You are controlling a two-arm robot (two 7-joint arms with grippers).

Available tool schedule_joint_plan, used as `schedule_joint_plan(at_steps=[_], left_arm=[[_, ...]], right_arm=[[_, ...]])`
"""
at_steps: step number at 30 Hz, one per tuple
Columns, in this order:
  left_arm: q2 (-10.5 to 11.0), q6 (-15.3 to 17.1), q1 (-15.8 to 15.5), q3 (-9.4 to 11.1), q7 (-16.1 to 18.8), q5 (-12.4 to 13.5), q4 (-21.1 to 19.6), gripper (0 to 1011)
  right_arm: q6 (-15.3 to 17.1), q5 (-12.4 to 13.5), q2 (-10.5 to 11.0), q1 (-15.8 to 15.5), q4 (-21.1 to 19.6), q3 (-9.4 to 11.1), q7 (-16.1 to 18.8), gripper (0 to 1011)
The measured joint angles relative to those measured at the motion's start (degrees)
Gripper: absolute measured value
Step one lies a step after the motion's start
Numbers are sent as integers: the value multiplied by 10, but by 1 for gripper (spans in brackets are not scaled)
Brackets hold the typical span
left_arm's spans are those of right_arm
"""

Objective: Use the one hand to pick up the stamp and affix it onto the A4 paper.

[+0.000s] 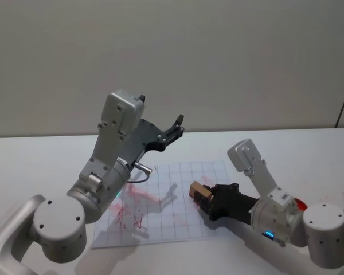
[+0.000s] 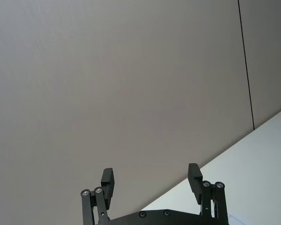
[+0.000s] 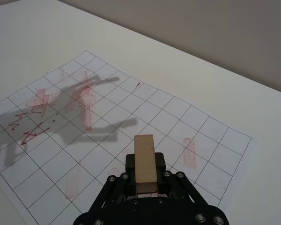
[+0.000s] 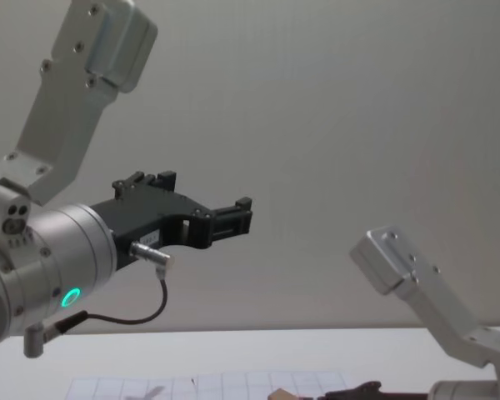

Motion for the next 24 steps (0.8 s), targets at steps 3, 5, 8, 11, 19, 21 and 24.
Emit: schedule_joint_plan(at_steps=[3,5,8,11,19,21,24], left_arm=[[0,0,0,0,0,0,0,1001],[0,0,0,0,0,0,0,1001],[0,0,0,0,0,0,0,1001],[0,0,0,0,0,0,0,1001],[0,0,0,0,0,0,0,1001],[0,0,0,0,0,0,0,1001],[0,0,0,0,0,0,0,1001]], right_arm=[[-8,3,1,-1,-6,1,-9,220],[-11,4,3,-1,-11,3,-14,220],[-19,8,7,-2,-25,8,-26,220],[-27,14,12,-6,-45,15,-39,220],[-34,37,40,-30,-105,38,-80,220],[-32,47,52,-43,-127,46,-94,220],[-24,62,69,-63,-154,57,-113,220]])
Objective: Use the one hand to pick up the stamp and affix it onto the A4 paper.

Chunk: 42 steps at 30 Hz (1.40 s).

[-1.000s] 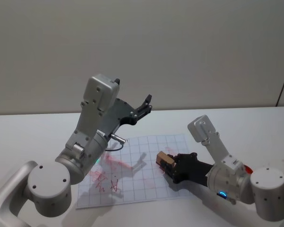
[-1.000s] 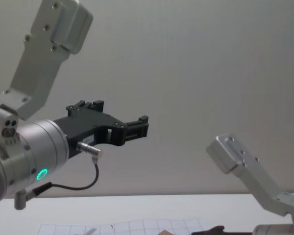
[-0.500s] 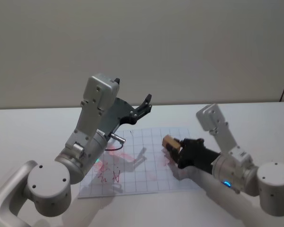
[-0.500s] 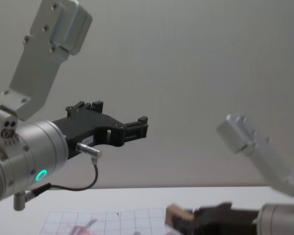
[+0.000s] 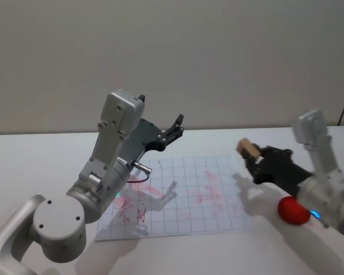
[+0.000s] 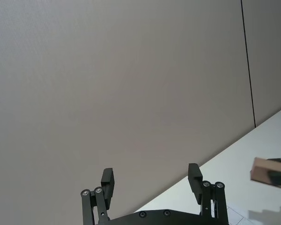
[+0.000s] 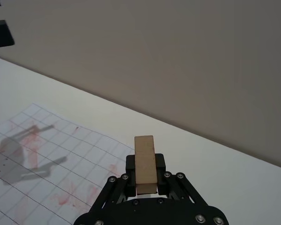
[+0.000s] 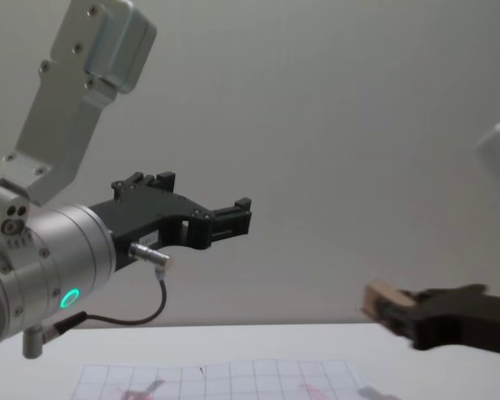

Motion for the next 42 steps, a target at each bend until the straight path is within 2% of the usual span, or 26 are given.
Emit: schedule_joint_plan(at_steps=[9,16,25,42], left_arm=[[0,0,0,0,0,0,0,1001],[0,0,0,0,0,0,0,1001],[0,0,0,0,0,0,0,1001],[0,0,0,0,0,0,0,1001]], right_arm=[[36,53,58,-76,-80,33,-47,220],[63,87,93,-126,-124,49,-60,220],[86,103,111,-151,-146,56,-60,220],[112,98,114,-153,-140,56,-59,220]])
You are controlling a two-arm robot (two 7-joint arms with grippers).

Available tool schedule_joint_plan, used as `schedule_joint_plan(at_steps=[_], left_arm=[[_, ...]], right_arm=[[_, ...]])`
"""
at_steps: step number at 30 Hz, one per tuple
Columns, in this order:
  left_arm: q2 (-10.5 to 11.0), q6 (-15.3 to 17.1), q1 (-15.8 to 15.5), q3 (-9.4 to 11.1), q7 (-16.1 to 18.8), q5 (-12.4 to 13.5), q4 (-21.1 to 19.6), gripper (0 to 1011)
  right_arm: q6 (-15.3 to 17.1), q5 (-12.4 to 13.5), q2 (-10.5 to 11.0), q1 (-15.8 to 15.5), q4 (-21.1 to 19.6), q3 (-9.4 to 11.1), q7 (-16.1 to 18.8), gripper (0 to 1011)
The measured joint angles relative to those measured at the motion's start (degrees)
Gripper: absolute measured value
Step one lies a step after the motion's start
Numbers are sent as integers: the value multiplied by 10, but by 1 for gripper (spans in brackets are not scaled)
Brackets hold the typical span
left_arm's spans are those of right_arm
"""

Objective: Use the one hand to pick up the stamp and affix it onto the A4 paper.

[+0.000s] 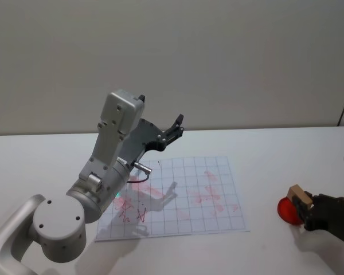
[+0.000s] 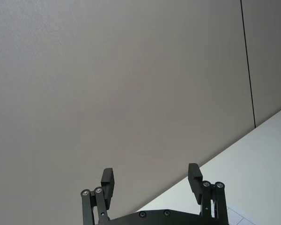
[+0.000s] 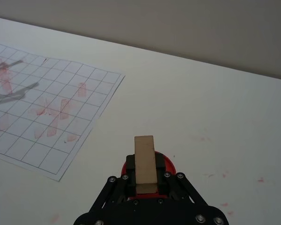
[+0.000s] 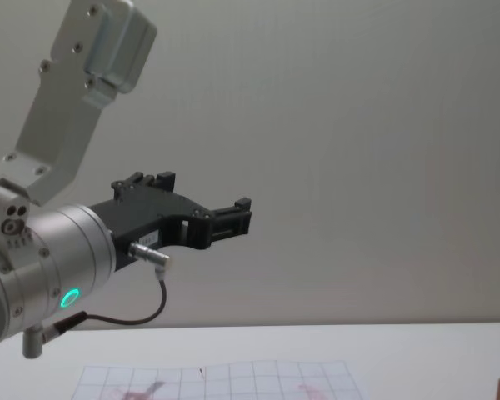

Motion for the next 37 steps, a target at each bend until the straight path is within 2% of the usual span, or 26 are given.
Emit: schedule_joint_plan(at_steps=[4,6,11,12,15,20,29,37], left_arm=[[0,0,0,0,0,0,0,1001],[0,0,0,0,0,0,0,1001],[0,0,0,0,0,0,0,1001],[0,0,0,0,0,0,0,1001],[0,0,0,0,0,0,0,1001],[0,0,0,0,0,0,0,1001],[0,0,0,0,0,0,0,1001],[0,0,0,0,0,0,0,1001]], right_arm=[[3,-2,-1,2,3,-1,2,222],[5,-3,-2,3,5,-2,3,263],[9,-5,-3,4,8,-3,5,424],[9,-5,-3,5,9,-3,5,481],[10,-6,-4,5,10,-3,6,538],[12,-7,-4,6,11,-4,7,725],[13,-8,-5,7,13,-4,7,983],[14,-8,-5,7,13,-4,8,1001]])
